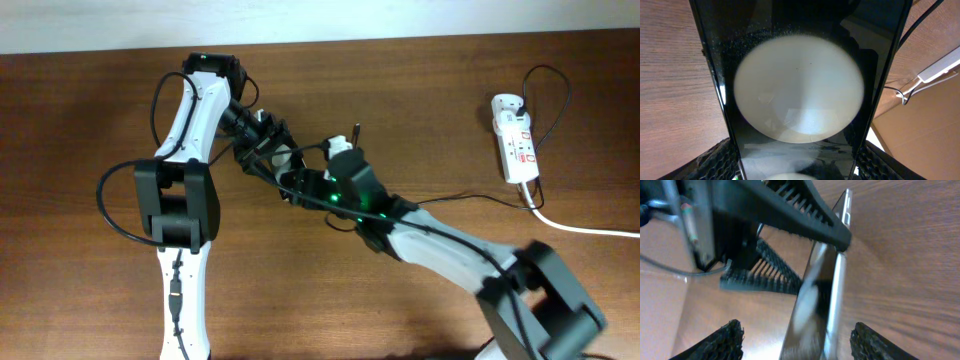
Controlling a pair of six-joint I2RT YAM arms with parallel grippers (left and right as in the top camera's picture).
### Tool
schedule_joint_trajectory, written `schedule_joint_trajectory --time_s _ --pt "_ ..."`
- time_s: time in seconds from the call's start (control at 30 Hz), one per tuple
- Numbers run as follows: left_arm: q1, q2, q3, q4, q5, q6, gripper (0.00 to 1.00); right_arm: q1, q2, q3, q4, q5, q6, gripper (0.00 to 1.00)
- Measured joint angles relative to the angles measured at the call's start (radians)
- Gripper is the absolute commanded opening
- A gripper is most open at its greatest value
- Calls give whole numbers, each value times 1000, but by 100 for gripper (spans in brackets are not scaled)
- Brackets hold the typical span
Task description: Plug charger to phone and switch on socket
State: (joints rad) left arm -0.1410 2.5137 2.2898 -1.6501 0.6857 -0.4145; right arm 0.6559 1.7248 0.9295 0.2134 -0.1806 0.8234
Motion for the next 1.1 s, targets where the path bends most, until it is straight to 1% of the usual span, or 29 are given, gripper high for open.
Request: schedule_joint_trajectory --time_s 0.07,0.13,0.27,0.33,0.43,0.57,0.67,0.7,0.73,0.77,0.8,0.83,0.93,1.03,1.1 --pt "0 0 0 0 0 0 0 16 55 42 -1 27 35 67" --pt "0 0 0 0 0 -5 0 24 70 49 -3 67 87 64" --pt "0 0 0 18 0 -48 0 31 72 49 -3 159 187 52" --pt "0 0 0 22 0 -67 0 35 72 50 -3 186 220 43" --pt "0 0 0 40 0 -88 0 36 72 51 -7 206 248 23" --pt "-5 0 0 54 -2 -103 0 38 72 58 -49 211 270 5" --pt "-6 0 0 57 14 -111 0 40 79 62 -77 211 275 4" --pt "-6 0 0 58 13 -111 14 40 79 63 -79 211 275 4" --pt "-6 0 0 57 6 -110 46 40 79 63 -82 211 275 4" --pt "-8 0 0 58 0 -107 69 40 79 63 -87 211 273 4" --pt "-8 0 0 57 -6 -103 89 40 79 64 -97 211 271 4" --pt "-6 0 0 52 -10 -90 100 39 77 66 -119 214 268 4" --pt "10 0 0 41 -13 -53 99 22 60 68 -211 214 230 4" --pt "66 -8 0 43 -17 34 99 -14 -5 67 -334 212 201 4" --pt "90 -43 0 44 -35 95 99 -35 -60 66 -408 216 176 4"
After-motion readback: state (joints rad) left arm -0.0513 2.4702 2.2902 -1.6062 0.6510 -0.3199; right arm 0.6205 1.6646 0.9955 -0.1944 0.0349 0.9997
